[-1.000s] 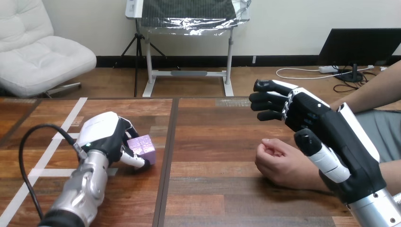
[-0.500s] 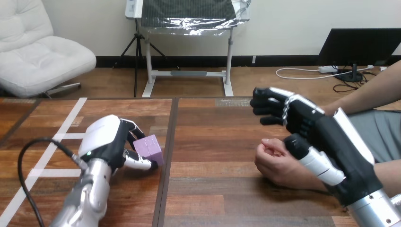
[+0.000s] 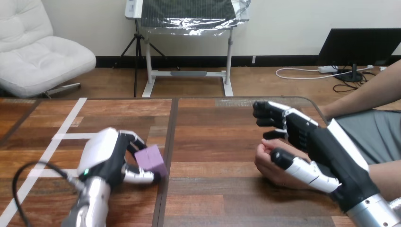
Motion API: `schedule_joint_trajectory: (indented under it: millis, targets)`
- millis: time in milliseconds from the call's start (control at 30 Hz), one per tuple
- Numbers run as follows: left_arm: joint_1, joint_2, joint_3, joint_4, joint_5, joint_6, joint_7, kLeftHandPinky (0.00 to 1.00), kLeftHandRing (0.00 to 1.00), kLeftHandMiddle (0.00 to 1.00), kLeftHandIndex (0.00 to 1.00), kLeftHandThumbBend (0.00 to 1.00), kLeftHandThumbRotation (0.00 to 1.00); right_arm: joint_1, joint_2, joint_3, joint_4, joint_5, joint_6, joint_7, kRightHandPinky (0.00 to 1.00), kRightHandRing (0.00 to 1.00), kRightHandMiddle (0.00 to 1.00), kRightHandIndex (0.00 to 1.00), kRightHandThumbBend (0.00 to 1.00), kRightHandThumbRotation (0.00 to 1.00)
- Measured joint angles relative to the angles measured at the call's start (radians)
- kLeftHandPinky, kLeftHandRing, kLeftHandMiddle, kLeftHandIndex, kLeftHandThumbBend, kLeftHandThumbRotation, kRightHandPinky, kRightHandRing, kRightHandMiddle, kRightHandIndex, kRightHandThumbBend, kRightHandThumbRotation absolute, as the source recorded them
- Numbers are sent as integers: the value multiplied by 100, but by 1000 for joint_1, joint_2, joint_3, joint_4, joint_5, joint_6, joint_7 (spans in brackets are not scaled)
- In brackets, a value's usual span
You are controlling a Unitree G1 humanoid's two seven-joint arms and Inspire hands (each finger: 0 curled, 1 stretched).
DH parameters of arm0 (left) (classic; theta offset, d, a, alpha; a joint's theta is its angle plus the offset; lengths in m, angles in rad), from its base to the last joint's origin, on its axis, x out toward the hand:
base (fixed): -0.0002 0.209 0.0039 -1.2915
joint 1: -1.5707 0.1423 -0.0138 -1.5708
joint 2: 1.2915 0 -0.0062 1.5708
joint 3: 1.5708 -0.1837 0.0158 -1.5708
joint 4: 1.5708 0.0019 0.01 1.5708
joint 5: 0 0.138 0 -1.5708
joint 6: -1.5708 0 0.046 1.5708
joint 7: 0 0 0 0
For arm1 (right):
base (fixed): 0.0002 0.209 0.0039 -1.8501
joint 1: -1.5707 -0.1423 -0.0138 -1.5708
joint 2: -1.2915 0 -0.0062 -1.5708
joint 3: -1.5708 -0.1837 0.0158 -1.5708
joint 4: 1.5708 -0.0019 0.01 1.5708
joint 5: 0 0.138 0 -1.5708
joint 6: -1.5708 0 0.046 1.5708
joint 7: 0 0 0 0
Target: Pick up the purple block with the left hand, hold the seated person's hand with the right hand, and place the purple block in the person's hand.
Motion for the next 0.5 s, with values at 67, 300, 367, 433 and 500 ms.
schedule_joint_trajectory:
  millis: [67, 300, 367, 433, 500]
  targets:
    - [27, 0, 5, -30, -1, 4, -5, 20, 27, 38, 47, 65, 0, 0, -3, 0, 12, -7, -1, 0, 78, 85, 87, 87, 87, 75]
    - [125, -1, 27, -140, -12, 12, -13, 25, 32, 41, 46, 64, 0, 0, -23, 0, 54, -33, -2, 0, 78, 85, 88, 88, 88, 75]
    - [150, -1, 35, -169, -14, 13, -15, 25, 33, 41, 46, 65, 0, 0, -30, 0, 64, -41, -2, 0, 78, 85, 88, 88, 89, 75]
    - [178, -2, 43, -199, -20, 13, -16, 26, 33, 41, 45, 65, 0, 0, -36, 0, 75, -50, -2, 0, 78, 86, 89, 88, 89, 76]
    - [205, -2, 50, -228, -26, 14, -17, 26, 33, 40, 45, 65, 0, 0, -43, 0, 86, -57, -3, 0, 78, 86, 89, 89, 90, 76]
